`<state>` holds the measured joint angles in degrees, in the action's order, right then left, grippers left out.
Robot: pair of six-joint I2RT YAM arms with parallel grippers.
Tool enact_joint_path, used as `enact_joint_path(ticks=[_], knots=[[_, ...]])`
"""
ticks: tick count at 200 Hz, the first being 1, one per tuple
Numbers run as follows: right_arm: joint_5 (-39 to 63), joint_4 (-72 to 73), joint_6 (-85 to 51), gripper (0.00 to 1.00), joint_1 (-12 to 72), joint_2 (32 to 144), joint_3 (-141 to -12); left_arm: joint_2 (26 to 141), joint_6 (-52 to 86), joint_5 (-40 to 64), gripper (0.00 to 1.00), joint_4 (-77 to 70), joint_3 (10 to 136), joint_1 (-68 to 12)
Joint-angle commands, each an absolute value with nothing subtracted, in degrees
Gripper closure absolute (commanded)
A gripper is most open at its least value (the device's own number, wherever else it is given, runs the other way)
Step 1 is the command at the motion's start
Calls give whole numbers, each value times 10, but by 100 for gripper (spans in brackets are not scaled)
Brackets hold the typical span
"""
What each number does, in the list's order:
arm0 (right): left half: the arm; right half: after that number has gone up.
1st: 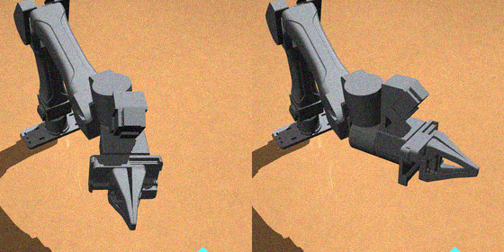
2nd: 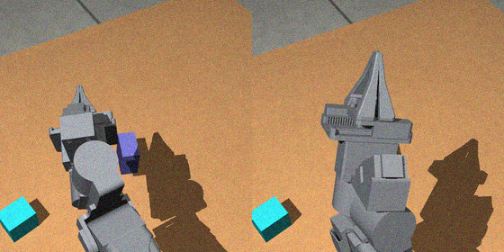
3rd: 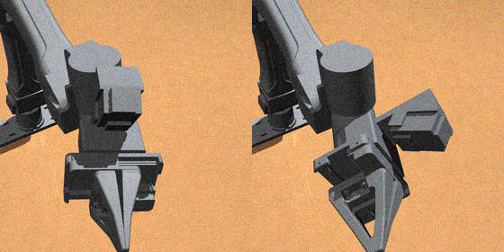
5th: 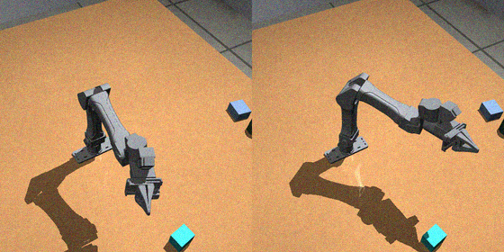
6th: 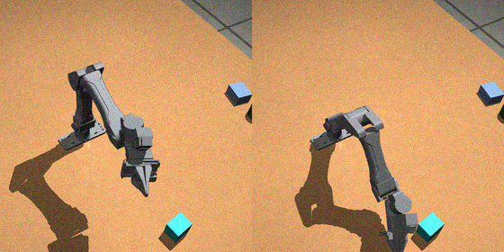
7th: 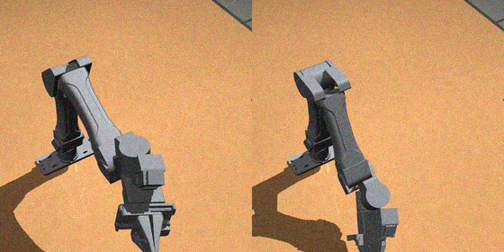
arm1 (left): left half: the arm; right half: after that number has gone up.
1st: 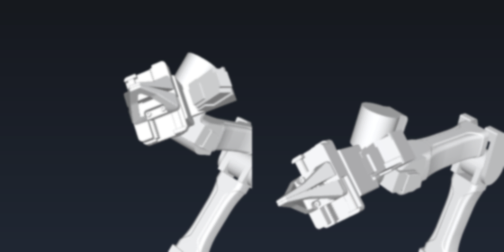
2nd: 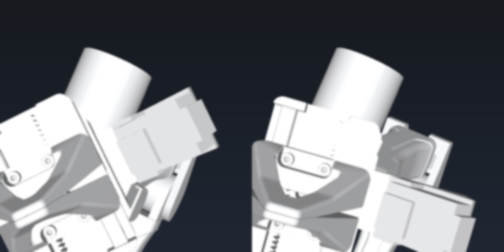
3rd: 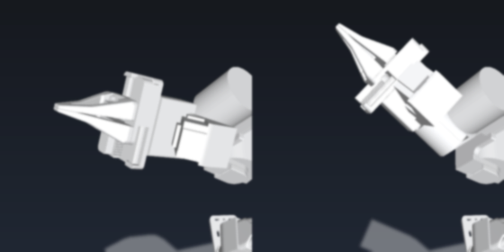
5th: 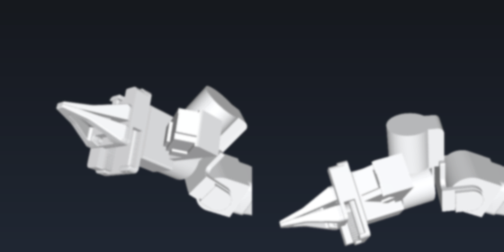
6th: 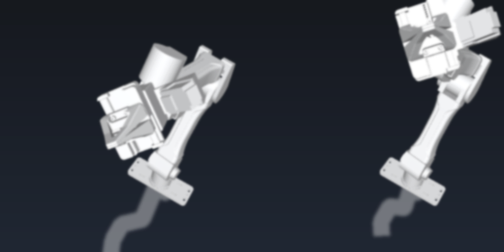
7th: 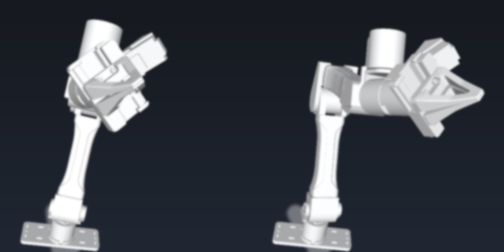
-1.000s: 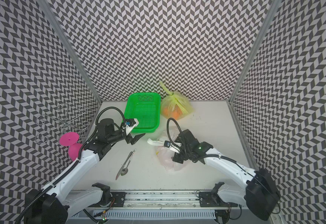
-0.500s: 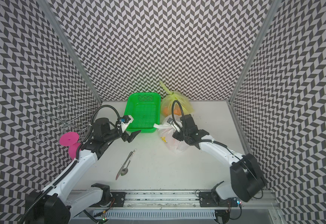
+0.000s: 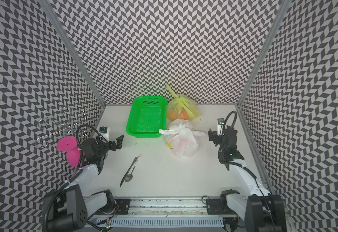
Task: Place the oranges into plastic bags & tie knots
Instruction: Reset both arms
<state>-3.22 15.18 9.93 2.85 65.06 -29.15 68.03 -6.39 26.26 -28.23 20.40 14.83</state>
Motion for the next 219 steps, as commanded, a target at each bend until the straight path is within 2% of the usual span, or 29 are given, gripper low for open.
enact_joint_path(ticks=[1, 23, 73, 104, 142, 219], knots=[[-48, 307, 19, 0, 28, 717, -272, 720, -16, 287, 0, -472, 168, 148], [-55, 361, 9, 0, 28, 776, -261, 764, -49, 239, 0, -572, 142, 96], [-48, 472, 3, 0, 28, 806, -219, 835, -26, 191, 0, -562, 204, 47], [-40, 476, -2, 0, 28, 813, -227, 864, -22, 176, 0, -598, 203, 38], [-34, 475, -1, 0, 25, 807, -228, 815, -26, 181, 0, -519, 220, 47], [-22, 448, -6, 0, 25, 760, -236, 632, -105, 216, 0, -277, 258, 47]])
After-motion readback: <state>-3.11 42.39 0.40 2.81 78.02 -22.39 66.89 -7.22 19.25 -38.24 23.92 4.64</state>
